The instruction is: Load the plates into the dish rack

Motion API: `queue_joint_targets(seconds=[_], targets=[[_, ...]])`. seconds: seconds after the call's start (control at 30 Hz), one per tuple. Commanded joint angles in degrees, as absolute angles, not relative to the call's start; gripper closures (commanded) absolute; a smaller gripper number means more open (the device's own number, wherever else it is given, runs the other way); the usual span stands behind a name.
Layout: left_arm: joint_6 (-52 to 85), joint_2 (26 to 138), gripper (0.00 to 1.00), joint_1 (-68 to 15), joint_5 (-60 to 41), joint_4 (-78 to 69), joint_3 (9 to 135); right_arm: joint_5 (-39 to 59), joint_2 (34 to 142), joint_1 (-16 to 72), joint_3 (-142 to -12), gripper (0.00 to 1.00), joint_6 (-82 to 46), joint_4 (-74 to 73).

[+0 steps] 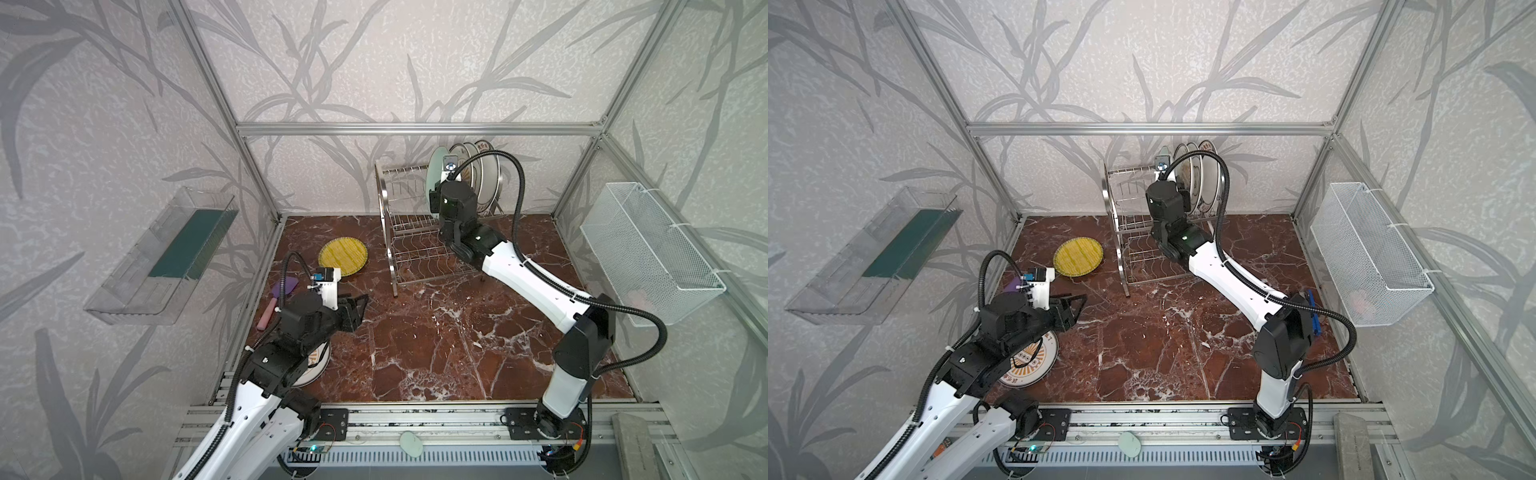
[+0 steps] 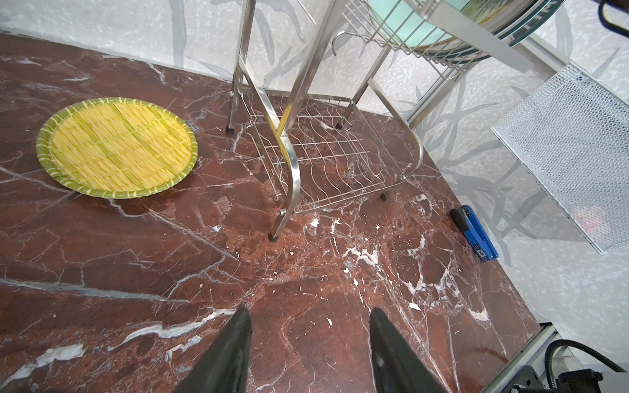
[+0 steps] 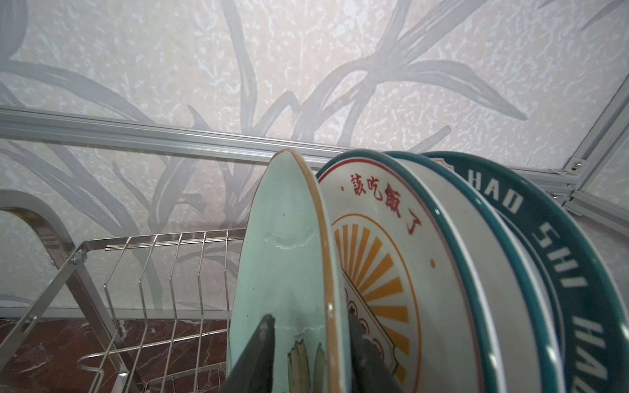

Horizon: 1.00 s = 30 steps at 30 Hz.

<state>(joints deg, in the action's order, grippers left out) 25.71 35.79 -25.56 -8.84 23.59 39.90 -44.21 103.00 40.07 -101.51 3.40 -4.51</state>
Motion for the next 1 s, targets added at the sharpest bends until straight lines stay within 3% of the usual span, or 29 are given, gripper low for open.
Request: queue_joint_targets(seconds=[0.0,0.2,0.33,0.97], targets=[[26.36,36.0,0.46,-25.79,-8.33,23.38,39.64,-42.86,100.0,40.3,-104.15,0.59,4.28,-6.92],[26.3,36.2,0.44,-25.77,-8.22,23.49,39.73,-41.06,99.82,40.26,-105.87,0.39,4.78,-5.98],[26.35,36.35,0.41,-25.82,-8.01,23.81,39.81,-39.68,99.11,40.25,-106.13,0.32,4.84,-5.89],[26.98,37.88,0.37,-25.68,-6.78,24.61,40.17,-32.53,86.19,40.4,-99.4,0.28,4.66,-3.48]])
